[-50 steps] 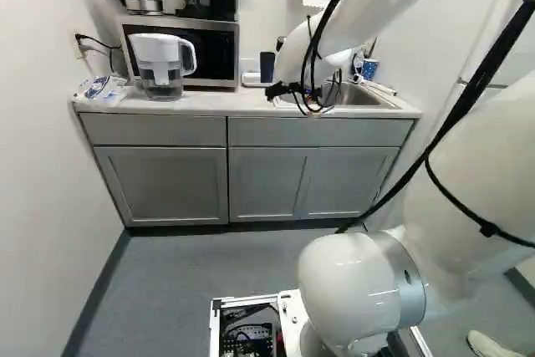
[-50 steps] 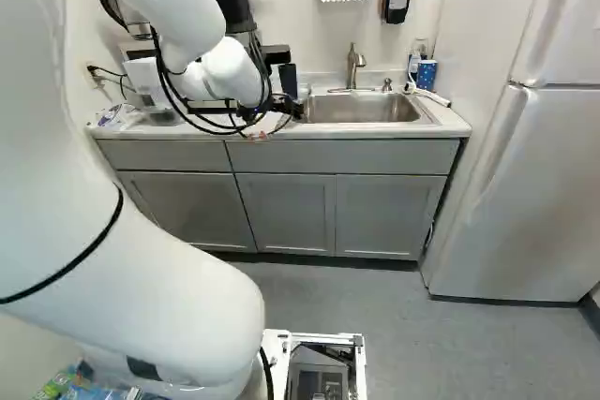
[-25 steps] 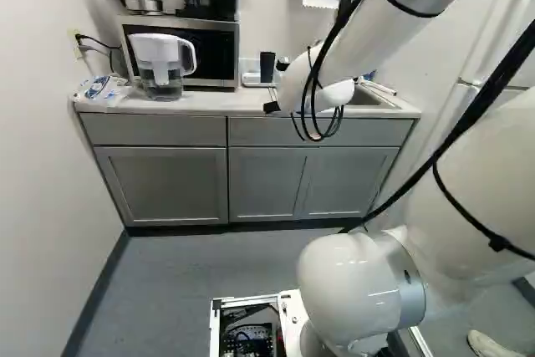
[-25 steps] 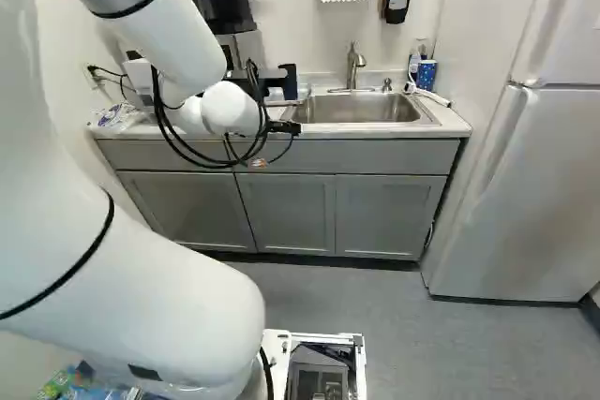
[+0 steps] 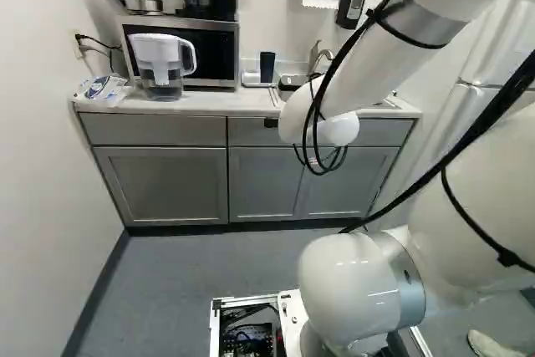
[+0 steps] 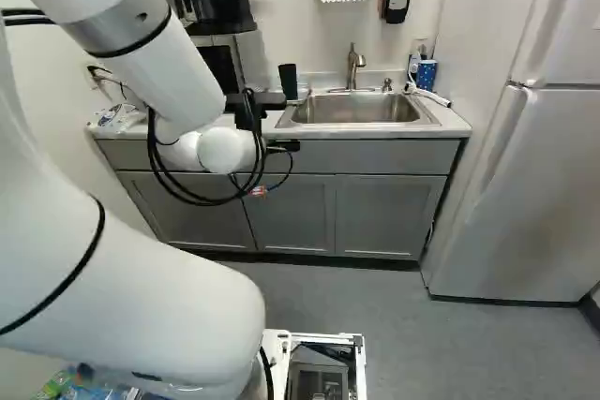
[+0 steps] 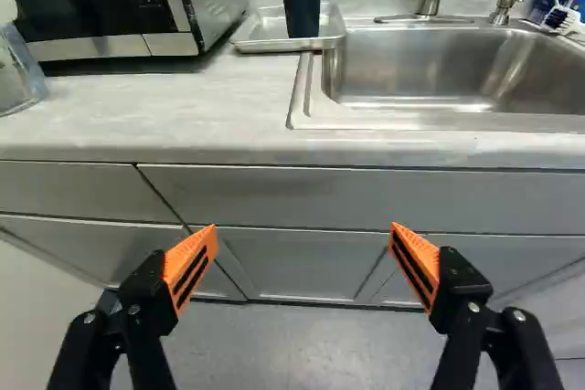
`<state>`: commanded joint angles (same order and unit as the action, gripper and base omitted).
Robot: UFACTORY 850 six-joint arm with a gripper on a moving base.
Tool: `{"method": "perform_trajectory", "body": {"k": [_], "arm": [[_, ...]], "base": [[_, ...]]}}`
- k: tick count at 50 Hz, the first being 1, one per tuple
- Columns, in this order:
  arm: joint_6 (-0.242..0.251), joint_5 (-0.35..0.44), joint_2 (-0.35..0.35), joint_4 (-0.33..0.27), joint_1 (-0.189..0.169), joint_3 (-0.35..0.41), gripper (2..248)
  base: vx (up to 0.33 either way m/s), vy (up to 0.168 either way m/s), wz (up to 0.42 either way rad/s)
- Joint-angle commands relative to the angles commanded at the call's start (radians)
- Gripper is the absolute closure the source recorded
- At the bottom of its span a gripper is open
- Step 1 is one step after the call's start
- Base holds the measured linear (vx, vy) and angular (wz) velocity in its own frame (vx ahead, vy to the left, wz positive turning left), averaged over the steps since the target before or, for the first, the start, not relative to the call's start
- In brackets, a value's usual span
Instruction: Rinse the cup and place it in the tray
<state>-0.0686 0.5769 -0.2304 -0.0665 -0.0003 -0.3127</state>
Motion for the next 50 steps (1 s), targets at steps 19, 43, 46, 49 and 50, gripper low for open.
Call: {"method": "perform_trajectory", "body": {"k": [19, 43, 46, 49, 50], "arm": [[0.031, 0.134, -0.022, 0.030, 0.000, 0.102, 3], [0.057, 0.247, -0.041, 0.055, 0.000, 0.188, 3], [0.059, 0.256, -0.042, 0.058, 0.000, 0.195, 3], [0.061, 0.265, -0.044, 0.059, 0.000, 0.202, 3], [0.062, 0.267, -0.044, 0.060, 0.000, 0.204, 3]], "base": [[0.000, 0.000, 0.000], [0.000, 0.000, 0.000], [0.000, 0.000, 0.000], [0.000, 0.000, 0.000], [0.000, 0.000, 0.000]]}}
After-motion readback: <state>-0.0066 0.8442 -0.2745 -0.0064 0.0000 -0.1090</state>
